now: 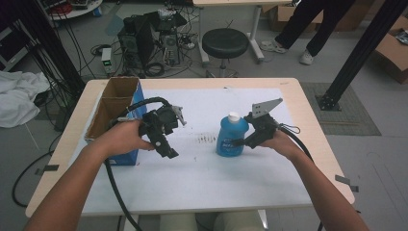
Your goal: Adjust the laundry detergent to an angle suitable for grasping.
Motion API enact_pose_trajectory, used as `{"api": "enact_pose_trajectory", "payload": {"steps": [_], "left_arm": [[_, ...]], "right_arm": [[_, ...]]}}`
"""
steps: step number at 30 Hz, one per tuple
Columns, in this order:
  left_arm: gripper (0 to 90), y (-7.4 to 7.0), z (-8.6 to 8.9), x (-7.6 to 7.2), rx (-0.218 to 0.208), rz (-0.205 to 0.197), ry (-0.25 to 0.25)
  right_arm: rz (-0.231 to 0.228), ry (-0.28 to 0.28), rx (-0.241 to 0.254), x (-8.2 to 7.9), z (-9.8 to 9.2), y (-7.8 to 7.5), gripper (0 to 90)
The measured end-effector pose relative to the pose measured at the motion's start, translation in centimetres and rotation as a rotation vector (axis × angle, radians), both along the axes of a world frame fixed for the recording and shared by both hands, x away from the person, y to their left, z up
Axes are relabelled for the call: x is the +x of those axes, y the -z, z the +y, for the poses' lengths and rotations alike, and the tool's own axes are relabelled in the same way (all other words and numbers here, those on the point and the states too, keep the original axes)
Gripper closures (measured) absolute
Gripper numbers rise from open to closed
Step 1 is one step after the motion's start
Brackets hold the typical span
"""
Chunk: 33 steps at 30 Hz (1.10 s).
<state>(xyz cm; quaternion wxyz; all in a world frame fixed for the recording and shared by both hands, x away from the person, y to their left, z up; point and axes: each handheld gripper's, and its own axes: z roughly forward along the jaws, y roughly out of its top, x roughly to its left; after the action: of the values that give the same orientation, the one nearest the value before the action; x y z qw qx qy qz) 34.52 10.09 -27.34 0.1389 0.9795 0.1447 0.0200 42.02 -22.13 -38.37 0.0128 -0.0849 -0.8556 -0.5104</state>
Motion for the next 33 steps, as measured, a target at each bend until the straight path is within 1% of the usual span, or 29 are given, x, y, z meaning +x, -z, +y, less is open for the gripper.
{"api": "enact_pose_trajectory", "payload": {"steps": [9, 15, 33], "left_arm": [[19.1, -0.1, 0.06, 0.02, -0.002, -0.001, -0.002], [19.1, -0.1, 0.03, 0.02, -0.001, -0.001, -0.002], [19.3, -0.13, 0.12, 0.03, -0.006, -0.002, -0.001]], "right_arm": [[0.002, 0.004, 0.011, 0.02, 0.24, 0.3, 16.0], [0.0, -0.003, 0.018, 0.02, 0.43, 0.42, 19.8], [-0.009, -0.007, 0.016, 0.09, 0.31, 0.28, 26.4]]}}
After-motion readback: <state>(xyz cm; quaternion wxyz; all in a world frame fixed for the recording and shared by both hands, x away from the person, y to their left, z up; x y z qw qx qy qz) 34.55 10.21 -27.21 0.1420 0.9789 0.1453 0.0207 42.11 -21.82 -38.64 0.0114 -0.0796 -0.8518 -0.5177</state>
